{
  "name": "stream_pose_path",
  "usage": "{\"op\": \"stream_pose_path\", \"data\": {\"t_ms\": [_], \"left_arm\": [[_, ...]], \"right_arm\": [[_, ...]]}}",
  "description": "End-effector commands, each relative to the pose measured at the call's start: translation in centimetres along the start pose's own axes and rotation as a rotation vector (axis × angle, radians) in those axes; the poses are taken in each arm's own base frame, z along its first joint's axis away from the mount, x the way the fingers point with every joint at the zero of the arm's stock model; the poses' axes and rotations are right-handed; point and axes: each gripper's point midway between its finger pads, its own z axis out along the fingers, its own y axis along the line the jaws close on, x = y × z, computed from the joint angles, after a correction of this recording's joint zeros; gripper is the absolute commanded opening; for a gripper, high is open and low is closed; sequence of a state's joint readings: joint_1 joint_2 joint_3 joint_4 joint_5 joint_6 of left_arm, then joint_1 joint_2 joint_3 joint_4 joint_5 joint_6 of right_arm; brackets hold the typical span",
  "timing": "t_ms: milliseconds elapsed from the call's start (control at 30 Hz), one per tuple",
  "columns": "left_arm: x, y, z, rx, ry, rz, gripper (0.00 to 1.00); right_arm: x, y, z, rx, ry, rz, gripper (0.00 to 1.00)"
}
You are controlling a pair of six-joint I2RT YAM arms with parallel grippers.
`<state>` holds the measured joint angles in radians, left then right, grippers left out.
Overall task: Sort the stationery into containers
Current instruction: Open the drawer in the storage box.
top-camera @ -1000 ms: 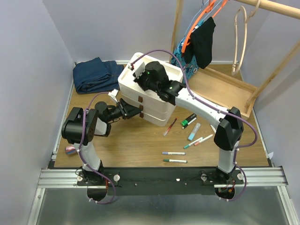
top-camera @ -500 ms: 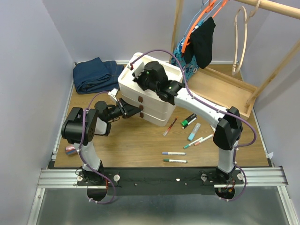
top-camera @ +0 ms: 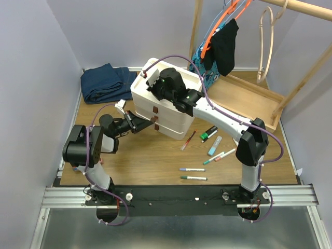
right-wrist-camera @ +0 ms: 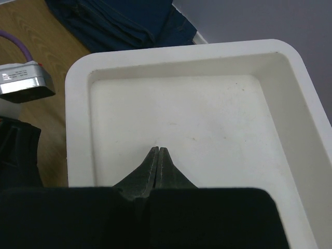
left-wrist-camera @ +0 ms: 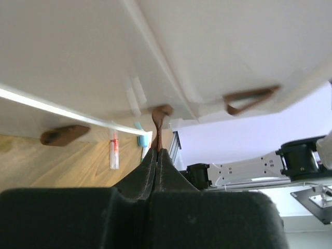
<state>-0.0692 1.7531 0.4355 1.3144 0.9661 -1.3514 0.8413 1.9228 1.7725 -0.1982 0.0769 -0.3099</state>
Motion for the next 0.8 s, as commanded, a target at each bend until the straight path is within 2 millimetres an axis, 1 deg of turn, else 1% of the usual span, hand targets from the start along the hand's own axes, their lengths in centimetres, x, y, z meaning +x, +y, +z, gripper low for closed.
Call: {"op": "stream_pose_path", "data": {"t_ms": [0, 33, 100, 133, 200, 233, 267, 300, 333, 367, 400, 433, 500, 533, 567, 600, 667, 767], "left_arm": [[-0.1, -5.1, -1.7, 0.134, -0.029, 0.273, 0.0], [0.0, -6.2, -1.9, 0.148, -0.031, 0.322, 0.0], [0.6, -6.2, -2.2, 0.129, -0.02, 0.318, 0.0], [0.7, -7.0, -2.5, 0.136, -0.025, 0.347, 0.0], [1.3, -6.0, -2.8, 0.09, -0.017, 0.356, 0.0], [1.5, -6.6, -3.1, 0.088, -0.023, 0.389, 0.0], [1.9, -5.5, -3.3, 0.044, -0.013, 0.404, 0.0], [2.3, -4.9, -3.6, 0.016, -0.016, 0.402, 0.0], [2.5, -5.7, -4.0, 0.018, -0.026, 0.45, 0.0], [3.1, -4.9, -4.4, -0.016, -0.014, 0.428, 0.0], [3.6, -4.3, -4.8, -0.04, -0.017, 0.454, 0.0], [3.9, -4.9, -5.2, -0.034, -0.027, 0.488, 0.0], [4.9, -4.0, -5.9, -0.069, -0.023, 0.485, 0.0], [4.8, -4.7, -6.2, -0.066, -0.052, 0.519, 0.0], [5.0, -4.7, -6.4, -0.073, -0.057, 0.521, 0.0], [5.4, -4.2, -6.6, -0.092, -0.051, 0.5, 0.0], [5.5, -4.8, -6.8, -0.084, -0.055, 0.527, 0.0], [5.5, -4.1, -6.8, -0.142, -0.02, 0.468, 0.0]], "right_arm": [[11.5, 4.3, 0.7, -0.121, 0.343, -0.042, 0.01], [11.7, 4.3, 0.6, -0.121, 0.347, -0.046, 0.01], [11.9, 4.3, 0.6, -0.12, 0.351, -0.053, 0.01], [12.2, 4.3, 0.7, -0.12, 0.354, -0.052, 0.01], [12.3, 4.4, 0.7, -0.124, 0.359, -0.056, 0.01], [12.5, 4.4, 0.8, -0.123, 0.363, -0.057, 0.01], [12.3, 4.4, 0.8, -0.125, 0.359, -0.056, 0.01], [12.2, 4.4, 0.9, -0.125, 0.357, -0.058, 0.01], [12.3, 4.4, 1.0, -0.125, 0.357, -0.059, 0.01], [12.2, 4.4, 1.1, -0.124, 0.355, -0.062, 0.01], [12.1, 4.2, 1.1, -0.119, 0.354, -0.065, 0.01], [12.0, 4.2, 1.2, -0.119, 0.35, -0.07, 0.01], [12.1, 4.1, 1.3, -0.115, 0.351, -0.072, 0.01], [12.2, 4.2, 1.3, -0.116, 0.354, -0.076, 0.01], [12.3, 4.2, 1.3, -0.116, 0.356, -0.079, 0.01], [12.2, 4.1, 1.3, -0.115, 0.354, -0.079, 0.01], [12.3, 4.1, 1.3, -0.115, 0.357, -0.083, 0.01], [12.5, 4.2, 1.3, -0.118, 0.36, -0.084, 0.01]]}}
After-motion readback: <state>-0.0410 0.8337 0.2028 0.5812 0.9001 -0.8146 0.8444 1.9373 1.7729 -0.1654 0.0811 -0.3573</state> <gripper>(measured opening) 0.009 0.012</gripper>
